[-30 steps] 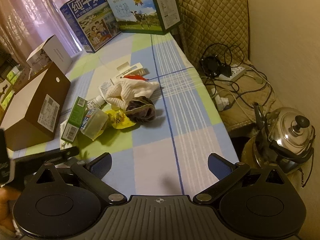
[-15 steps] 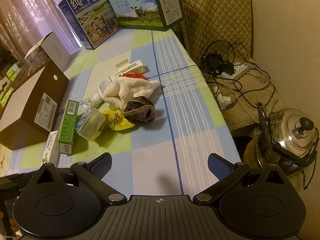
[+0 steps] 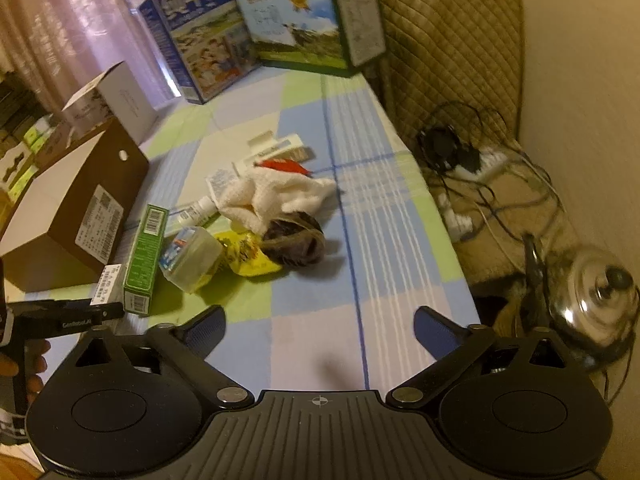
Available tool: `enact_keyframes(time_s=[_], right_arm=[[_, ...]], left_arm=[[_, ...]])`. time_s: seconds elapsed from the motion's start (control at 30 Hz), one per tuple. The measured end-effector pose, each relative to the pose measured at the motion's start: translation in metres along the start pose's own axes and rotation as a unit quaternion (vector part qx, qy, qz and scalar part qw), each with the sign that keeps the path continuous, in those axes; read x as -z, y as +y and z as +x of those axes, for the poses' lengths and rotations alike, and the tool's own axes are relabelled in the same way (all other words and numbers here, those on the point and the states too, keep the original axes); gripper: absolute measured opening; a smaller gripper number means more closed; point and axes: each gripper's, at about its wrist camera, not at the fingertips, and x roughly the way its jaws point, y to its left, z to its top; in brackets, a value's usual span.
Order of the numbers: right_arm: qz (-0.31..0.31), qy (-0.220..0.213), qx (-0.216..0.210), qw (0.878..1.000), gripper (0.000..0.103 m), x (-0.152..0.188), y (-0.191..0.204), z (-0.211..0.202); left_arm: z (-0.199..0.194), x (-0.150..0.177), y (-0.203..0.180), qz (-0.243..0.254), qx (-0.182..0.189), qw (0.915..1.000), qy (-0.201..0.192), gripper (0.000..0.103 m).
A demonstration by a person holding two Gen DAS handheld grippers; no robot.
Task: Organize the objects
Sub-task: 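Grasp the white medicine box with the left tool while the right tool reaches the plush toy, then carry the white box with the left tool while the right tool grasps the brown plush toy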
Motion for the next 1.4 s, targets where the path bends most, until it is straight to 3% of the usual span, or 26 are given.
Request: enact_keyframes(time_s=[0.23,0.57,0.73,0.83,0.9,1.17,1.27,1.4], right_arm=[[-0.062,-0.011,-0.017,0.998,0.078,-0.016,0.011,0.034],[-0.095,0.001,-0.02,0.995,0.075,-0.038,0.016,0.092],[-0.113,0.018,-0.007,0.993,0.044,-0.036,0.019,0.107],[-0.124,0.007,-0.011,0.992,0.028,-0.03,0.018,0.099],[-0.124,0.003,-0.012,0.992,0.024,-0.027,0.015,0.091],[-0.105,-0.015,-0.043,0.993,0.024,-0.008,0.01,0.04],[-0.099,-0.013,-0.061,0.993,0.024,0.004,0.011,0.024],[-0.104,-0.005,-0.085,0.991,0.024,0.018,0.017,0.008]], left_arm=[[-0.009,0.011,0.015,-0.02,-0.01,0.9998,0.001,0.033],[-0.035,0.046,0.068,-0.099,-0.069,0.9926,0.013,0.034],[-0.043,0.055,0.079,-0.121,-0.084,0.989,0.017,0.034],[-0.046,0.058,0.079,-0.123,-0.087,0.9884,0.018,0.034],[-0.045,0.058,0.076,-0.12,-0.09,0.9886,0.017,0.034],[-0.04,0.054,0.073,-0.113,-0.09,0.9893,0.016,0.04],[-0.041,0.055,0.069,-0.101,-0.092,0.9905,0.009,0.034],[-0.046,0.061,0.062,-0.092,-0.099,0.9908,0.008,0.033]])
